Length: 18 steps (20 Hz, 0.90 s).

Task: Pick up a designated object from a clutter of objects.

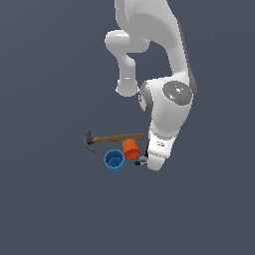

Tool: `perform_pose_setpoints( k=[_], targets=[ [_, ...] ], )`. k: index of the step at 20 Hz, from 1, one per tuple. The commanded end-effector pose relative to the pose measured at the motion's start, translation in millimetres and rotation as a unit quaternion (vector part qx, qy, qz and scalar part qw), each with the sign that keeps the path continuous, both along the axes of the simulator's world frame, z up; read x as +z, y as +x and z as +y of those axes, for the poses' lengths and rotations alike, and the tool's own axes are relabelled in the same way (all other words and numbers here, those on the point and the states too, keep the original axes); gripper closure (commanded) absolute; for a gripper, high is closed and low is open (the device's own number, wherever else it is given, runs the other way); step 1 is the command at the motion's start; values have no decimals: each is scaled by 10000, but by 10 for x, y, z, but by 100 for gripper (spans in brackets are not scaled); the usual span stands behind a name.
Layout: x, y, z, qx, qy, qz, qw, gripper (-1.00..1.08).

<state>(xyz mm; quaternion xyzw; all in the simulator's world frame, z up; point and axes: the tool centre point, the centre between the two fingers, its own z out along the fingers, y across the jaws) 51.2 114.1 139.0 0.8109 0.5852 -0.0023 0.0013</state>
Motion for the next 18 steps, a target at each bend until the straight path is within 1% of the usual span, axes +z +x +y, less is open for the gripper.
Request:
perform_pose_setpoints(
  k=[1, 18],
  targets=[
    [211, -106, -20, 0, -2, -11, 10000, 108],
    [1641, -851, -141, 7, 20, -11, 10000, 108]
  ],
)
